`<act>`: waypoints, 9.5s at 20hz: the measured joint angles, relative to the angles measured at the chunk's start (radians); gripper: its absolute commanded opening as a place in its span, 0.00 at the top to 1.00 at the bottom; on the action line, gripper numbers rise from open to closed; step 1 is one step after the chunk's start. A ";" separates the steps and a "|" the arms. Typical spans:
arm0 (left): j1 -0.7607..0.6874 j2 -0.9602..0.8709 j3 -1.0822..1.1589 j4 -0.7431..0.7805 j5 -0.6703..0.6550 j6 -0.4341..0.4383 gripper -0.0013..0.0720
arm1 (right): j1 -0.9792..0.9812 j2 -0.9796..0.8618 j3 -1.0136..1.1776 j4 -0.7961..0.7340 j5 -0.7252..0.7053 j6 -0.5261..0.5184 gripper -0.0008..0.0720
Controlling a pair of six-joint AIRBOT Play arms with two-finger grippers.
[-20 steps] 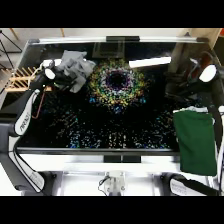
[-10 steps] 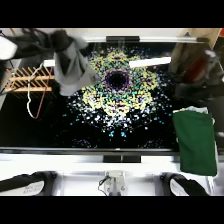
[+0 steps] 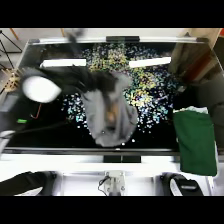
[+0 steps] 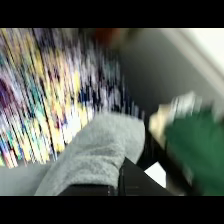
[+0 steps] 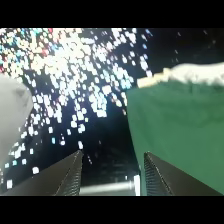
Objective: Fold the shirts.
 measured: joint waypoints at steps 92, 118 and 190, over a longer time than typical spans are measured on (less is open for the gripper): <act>0.483 0.211 -0.637 0.052 -0.450 -0.087 0.04 | 0.072 -0.665 -0.348 0.349 -0.243 -0.133 0.29; 0.225 0.241 -1.121 -0.504 0.294 -0.217 0.94 | 0.299 -0.661 -0.671 0.671 -0.665 -0.095 0.27; 0.688 -0.192 -0.429 -0.072 0.077 0.113 0.94 | 0.138 -1.064 0.037 -0.117 -0.792 0.248 0.91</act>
